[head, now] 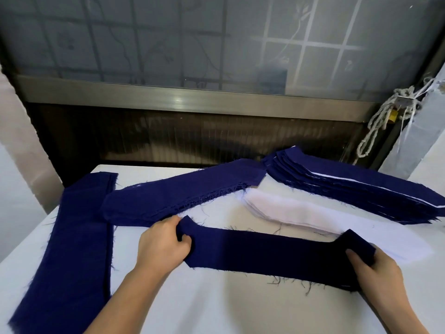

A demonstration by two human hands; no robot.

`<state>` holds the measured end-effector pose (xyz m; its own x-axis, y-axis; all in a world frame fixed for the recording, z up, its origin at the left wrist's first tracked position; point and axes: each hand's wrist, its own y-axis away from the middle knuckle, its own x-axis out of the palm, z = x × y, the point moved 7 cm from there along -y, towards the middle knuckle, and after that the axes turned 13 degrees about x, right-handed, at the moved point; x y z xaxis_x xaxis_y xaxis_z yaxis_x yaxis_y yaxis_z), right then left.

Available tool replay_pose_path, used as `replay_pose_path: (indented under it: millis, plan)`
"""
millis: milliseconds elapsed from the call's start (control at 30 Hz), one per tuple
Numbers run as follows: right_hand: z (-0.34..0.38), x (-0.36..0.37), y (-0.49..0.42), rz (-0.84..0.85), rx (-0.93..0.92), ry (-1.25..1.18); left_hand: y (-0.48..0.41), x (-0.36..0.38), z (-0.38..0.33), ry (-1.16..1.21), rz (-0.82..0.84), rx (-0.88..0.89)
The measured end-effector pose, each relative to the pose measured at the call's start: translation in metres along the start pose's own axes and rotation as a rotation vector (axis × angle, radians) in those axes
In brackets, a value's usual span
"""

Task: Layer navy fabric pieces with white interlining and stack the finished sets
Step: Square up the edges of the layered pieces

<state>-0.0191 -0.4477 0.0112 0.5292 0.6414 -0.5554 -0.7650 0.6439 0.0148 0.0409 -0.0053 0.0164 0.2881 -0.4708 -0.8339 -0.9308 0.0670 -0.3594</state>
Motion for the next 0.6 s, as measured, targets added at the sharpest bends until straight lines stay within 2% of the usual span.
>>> replay_pose_path:
  millis: [167,333,467,567,600]
  plan:
    - [0.011,0.001,0.012,0.039,0.002,0.082,0.009,-0.016,0.006,0.184,0.092,0.006]
    - [0.032,0.025,0.057,0.183,-0.017,0.096,-0.008,-0.089,0.058,0.304,-0.055,-0.109]
    - [0.057,0.075,0.126,0.415,-0.061,-0.023,-0.029,-0.154,0.094,0.162,-0.195,-0.092]
    - [0.078,0.115,0.182,0.684,-0.094,-0.118,-0.044,-0.191,0.112,-0.046,-0.181,-0.040]
    - [0.088,0.126,0.202,0.727,-0.152,-0.150,-0.048,-0.200,0.119,-0.116,-0.164,-0.029]
